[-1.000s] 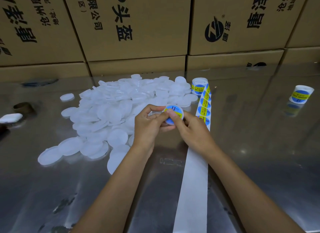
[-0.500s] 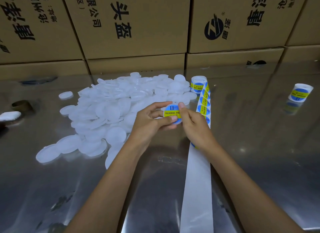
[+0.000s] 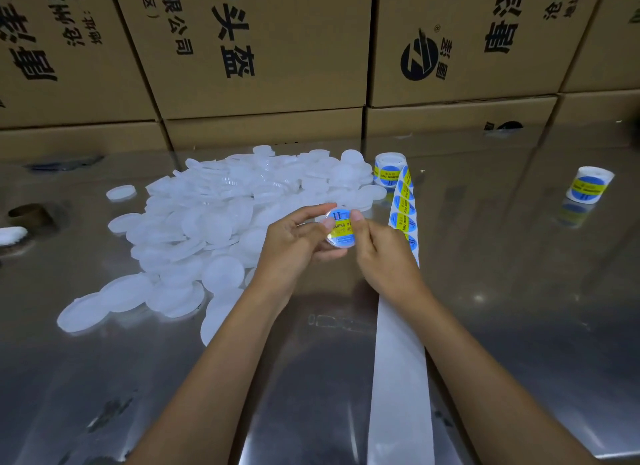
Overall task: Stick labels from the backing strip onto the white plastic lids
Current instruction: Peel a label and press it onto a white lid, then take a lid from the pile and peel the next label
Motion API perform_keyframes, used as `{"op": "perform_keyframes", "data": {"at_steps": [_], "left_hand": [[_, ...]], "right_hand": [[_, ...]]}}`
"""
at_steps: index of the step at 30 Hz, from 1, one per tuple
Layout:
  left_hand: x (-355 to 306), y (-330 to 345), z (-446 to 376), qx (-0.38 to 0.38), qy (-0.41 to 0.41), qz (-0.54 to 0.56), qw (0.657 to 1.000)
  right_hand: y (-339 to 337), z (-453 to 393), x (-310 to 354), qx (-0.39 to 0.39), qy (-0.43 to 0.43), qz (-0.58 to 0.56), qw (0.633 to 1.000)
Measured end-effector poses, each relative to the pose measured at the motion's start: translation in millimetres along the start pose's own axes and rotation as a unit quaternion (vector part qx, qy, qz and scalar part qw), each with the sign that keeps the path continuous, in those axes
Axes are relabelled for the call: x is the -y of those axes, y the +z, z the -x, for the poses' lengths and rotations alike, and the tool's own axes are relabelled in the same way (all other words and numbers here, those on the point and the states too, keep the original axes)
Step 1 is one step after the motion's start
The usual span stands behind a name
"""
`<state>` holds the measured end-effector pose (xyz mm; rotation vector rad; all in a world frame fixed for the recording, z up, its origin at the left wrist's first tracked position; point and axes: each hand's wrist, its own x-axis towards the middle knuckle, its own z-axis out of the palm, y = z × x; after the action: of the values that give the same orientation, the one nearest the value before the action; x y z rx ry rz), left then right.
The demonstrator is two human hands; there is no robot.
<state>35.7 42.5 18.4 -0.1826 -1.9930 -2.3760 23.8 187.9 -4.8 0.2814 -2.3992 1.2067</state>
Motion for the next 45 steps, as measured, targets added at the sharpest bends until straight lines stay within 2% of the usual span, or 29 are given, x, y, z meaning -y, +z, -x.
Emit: {"op": "perform_keyframes", "data": {"at_steps": [2, 4, 7, 10, 13, 17, 20, 26, 28, 32, 36, 39, 42, 45], "left_hand": [[1, 1, 2, 0.056, -0.003, 0.000, 0.998], [1, 3, 4, 0.073, 0.001, -0.016, 0.997], [2, 6, 4, 0.024, 0.022, -0.056, 0.998], [2, 3, 3, -0.029, 0.027, -0.048, 0.998], [2, 1, -1, -0.063, 0.030, -0.034, 0.997], [3, 0, -2, -0.073, 0.038, -0.026, 0.996], [2, -1, -2, -0.045, 0.040, -0.029, 0.998], [2, 0, 1, 0.063, 0.020, -0.015, 0.998], [3, 1, 1, 0.075, 0.021, -0.015, 0.997], [6, 1, -2, 0.016, 0.042, -0.038, 0.998], [8, -1, -5, -0.023, 0.042, -0.009, 0.999], [11, 1, -5, -0.015, 0.029, 0.006, 0.999], [15, 1, -6, -0.050, 0.043, -0.090, 0.994], [23, 0, -8, -0.072, 0.106, -0.254, 0.959]], "right_hand": [[-1, -1, -2, -0.016, 0.015, -0.005, 1.000], [-1, -2, -3, -0.005, 0.026, -0.016, 1.000], [0, 0, -2, 0.029, 0.041, -0.055, 0.997], [0, 0, -1, 0.053, 0.034, -0.091, 0.994], [1, 1, 1, 0.077, 0.015, -0.046, 0.996], [1, 0, -2, 0.062, 0.014, -0.018, 0.998], [0, -1, -3, 0.051, 0.013, -0.016, 0.998], [-4, -1, -1, 0.041, 0.008, -0.003, 0.999], [-5, -1, 0, 0.035, 0.005, -0.007, 0.999], [-5, 0, 2, 0.058, 0.013, -0.023, 0.998], [-6, -1, 3, 0.083, 0.031, -0.074, 0.993], [-13, -6, -4, 0.041, 0.107, -0.099, 0.988], [-32, -18, -21, -0.076, 0.235, -0.202, 0.948], [-59, -26, -46, -0.172, 0.335, -0.355, 0.856]]}}
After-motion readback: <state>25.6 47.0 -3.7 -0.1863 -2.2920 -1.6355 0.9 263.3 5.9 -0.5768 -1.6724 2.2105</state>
